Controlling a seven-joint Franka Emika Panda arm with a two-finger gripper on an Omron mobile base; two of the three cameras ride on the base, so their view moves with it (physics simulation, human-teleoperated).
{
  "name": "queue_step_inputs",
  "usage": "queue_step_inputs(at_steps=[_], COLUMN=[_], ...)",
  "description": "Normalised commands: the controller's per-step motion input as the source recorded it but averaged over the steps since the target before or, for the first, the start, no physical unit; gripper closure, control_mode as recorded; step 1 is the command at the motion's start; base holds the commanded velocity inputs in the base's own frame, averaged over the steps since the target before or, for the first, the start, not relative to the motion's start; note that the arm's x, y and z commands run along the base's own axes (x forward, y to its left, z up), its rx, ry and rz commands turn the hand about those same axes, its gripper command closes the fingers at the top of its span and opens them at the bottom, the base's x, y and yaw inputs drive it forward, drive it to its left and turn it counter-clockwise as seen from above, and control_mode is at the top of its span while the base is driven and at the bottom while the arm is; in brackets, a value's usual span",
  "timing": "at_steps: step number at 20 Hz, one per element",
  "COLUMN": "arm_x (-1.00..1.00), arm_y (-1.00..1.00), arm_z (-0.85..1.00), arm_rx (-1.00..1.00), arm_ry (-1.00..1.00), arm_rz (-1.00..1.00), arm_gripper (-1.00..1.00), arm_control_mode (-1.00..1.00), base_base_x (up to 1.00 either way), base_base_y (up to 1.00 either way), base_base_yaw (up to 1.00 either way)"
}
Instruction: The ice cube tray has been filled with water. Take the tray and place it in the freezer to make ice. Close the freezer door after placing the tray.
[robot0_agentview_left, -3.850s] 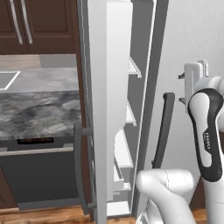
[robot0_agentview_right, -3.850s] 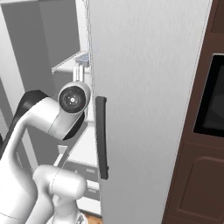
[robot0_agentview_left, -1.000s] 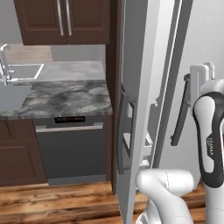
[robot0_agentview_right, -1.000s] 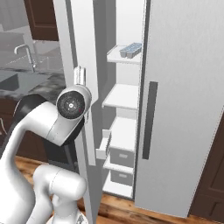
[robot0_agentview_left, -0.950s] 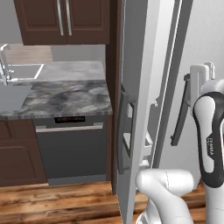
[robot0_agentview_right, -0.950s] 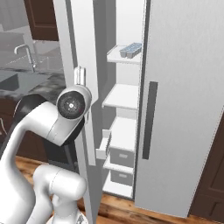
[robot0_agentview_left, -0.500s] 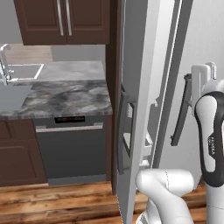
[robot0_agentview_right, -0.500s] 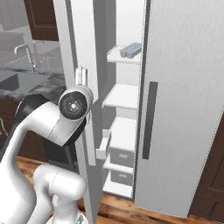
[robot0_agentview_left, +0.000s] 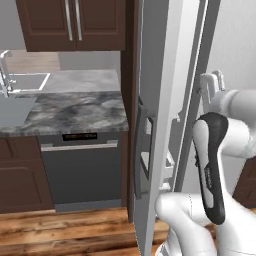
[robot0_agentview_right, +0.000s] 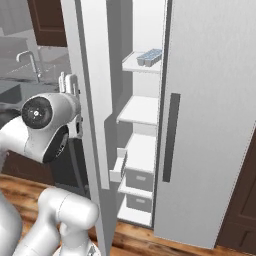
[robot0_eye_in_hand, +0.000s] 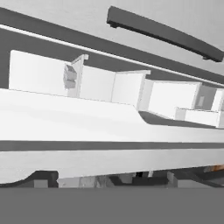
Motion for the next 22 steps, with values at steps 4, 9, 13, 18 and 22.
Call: queue_step_inputs(at_steps=[4,9,13,18,22], arm_x=[0.00,-0.20,-0.22,-0.36,-0.41], arm_y=[0.55,0.22,0.20,0.15,0.32], arm_z=[0.00,-0.03,-0.08,-0.04,-0.05], arm_rx=[-0.21,-0.22,-0.27,-0.29,-0.35], arm_ry=[0.01,0.13,0.29,0.33,0.35], arm_rz=[-0.21,0.01,0.15,0.31,0.36], arm_gripper=[-1.00,-1.00,-1.00,-1.00,-1.00], arm_control_mode=[-1.00,-1.00,-1.00,-1.00,-1.00], base_base_x=[0.00,0.00,0.00,0.00,0.00], base_base_y=[0.00,0.00,0.00,0.00,0.00], base_base_yaw=[0.00,0.00,0.00,0.00,0.00])
